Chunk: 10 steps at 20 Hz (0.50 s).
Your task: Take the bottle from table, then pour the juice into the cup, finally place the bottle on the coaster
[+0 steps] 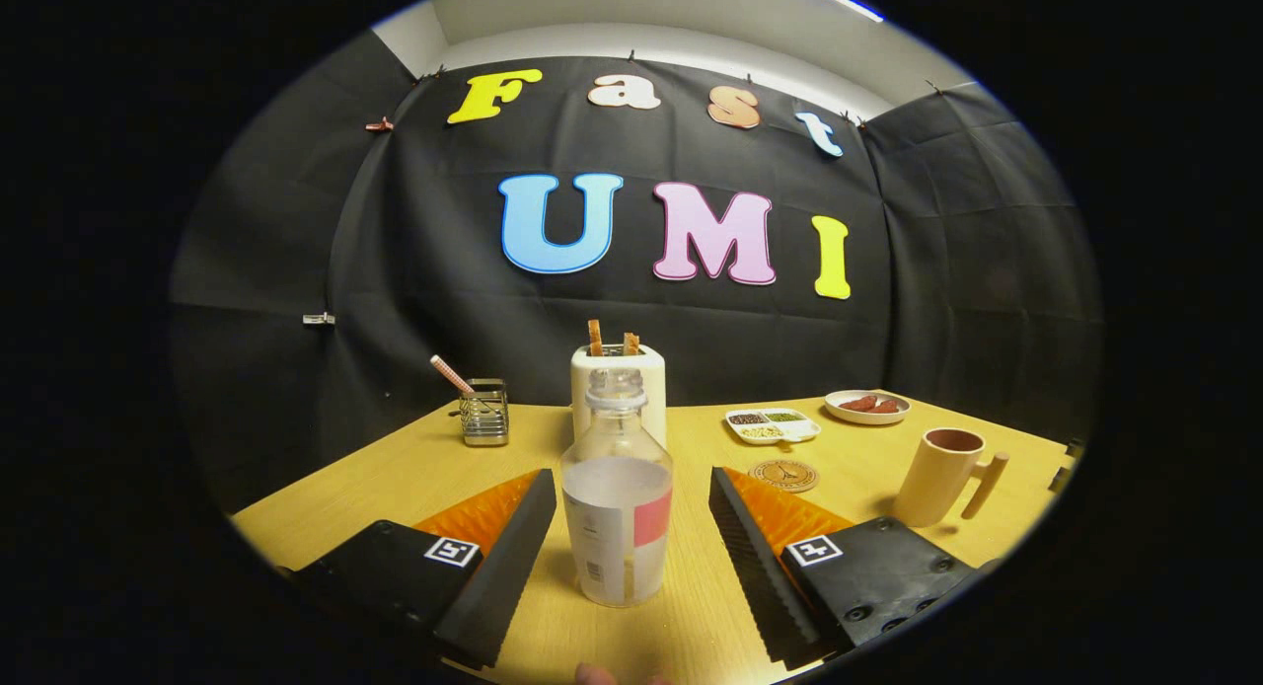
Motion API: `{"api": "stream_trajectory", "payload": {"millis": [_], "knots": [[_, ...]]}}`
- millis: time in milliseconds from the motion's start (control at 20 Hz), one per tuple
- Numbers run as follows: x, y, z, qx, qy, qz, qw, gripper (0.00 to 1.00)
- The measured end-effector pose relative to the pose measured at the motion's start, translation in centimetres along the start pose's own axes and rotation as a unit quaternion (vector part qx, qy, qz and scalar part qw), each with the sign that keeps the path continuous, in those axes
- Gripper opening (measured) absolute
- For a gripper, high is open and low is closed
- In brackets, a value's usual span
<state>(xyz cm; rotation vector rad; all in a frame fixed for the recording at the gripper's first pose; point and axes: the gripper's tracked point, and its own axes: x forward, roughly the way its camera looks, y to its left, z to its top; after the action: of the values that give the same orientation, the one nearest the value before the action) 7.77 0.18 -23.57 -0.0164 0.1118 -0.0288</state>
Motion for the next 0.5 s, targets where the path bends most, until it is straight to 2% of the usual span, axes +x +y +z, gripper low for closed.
{"api": "stream_trajectory", "payload": {"millis": [400,500], "knots": [[2.5,0.3,-2.8,0.000,0.011,0.011,1.000,0.97],[2.6,-0.4,-2.7,0.003,0.013,0.000,1.000,0.77]]}}
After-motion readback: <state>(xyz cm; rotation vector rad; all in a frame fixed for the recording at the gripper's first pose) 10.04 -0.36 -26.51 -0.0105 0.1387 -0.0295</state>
